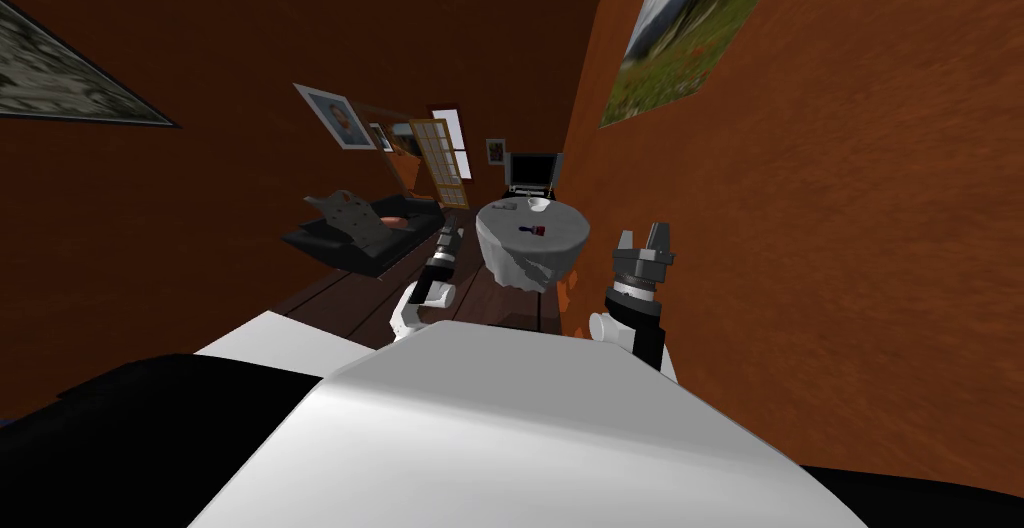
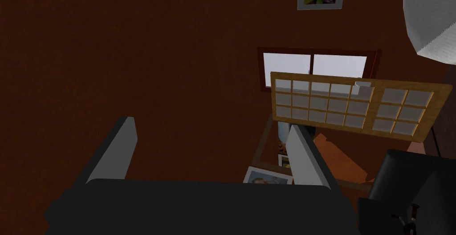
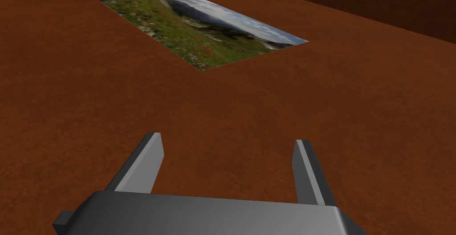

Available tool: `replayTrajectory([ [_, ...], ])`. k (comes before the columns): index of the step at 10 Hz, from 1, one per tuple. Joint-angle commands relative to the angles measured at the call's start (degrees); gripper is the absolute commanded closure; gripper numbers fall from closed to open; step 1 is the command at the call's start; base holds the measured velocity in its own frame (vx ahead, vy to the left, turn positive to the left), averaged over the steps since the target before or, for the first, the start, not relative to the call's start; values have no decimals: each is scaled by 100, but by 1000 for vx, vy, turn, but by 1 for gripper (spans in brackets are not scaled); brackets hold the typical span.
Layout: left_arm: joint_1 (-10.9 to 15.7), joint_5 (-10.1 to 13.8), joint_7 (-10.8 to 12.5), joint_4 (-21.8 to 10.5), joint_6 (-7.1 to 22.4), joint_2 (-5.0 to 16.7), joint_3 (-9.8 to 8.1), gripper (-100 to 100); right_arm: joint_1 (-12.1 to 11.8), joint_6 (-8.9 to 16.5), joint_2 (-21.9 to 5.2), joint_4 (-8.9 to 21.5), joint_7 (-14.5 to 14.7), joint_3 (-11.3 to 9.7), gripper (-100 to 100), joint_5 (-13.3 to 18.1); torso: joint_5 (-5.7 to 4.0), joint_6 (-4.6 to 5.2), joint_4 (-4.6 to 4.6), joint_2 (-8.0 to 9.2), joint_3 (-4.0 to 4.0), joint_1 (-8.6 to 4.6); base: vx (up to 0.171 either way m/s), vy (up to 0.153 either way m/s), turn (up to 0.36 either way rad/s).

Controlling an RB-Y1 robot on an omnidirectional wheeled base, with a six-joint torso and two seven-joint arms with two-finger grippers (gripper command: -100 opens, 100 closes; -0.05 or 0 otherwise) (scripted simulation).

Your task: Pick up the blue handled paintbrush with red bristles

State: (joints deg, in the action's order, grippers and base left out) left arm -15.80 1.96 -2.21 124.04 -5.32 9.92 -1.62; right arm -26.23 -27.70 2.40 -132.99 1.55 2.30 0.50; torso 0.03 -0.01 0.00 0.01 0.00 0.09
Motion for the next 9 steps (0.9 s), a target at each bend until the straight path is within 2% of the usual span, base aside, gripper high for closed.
replayTrajectory([
  [1,286,32,-34,-136,286,46,-44,-100,0,0,0,0,0,0,0,0,0,0,0,0,0,0,-9,28,-10],
  [2,339,32,-34,-136,480,46,-44,-100,0,0,0,0,0,0,0,0,0,1,0,0,0,1,-8,23,-9],
  [3,572,73,-45,-256,655,100,-96,-100,0,0,0,0,0,0,0,0,0,0,0,0,0,0,-10,22,-12],
  [5,631,73,-45,-256,910,100,-96,-100,0,0,0,0,0,0,0,0,0,0,0,-1,-1,-3,-1,13,-4],
  [6,885,113,-53,-390,1119,146,-148,-100,0,0,0,0,0,0,0,0,-1,0,0,-2,-1,-6,-2,15,-13],
  [8,935,113,-53,-390,1322,146,-148,-100,0,0,0,0,0,0,0,0,-1,0,-1,-3,-2,-4,0,11,-6],
  [9,1204,154,-56,-540,1558,184,-201,-100,0,0,0,0,0,0,0,0,-1,0,-1,-2,-1,-7,-5,11,-13],
])
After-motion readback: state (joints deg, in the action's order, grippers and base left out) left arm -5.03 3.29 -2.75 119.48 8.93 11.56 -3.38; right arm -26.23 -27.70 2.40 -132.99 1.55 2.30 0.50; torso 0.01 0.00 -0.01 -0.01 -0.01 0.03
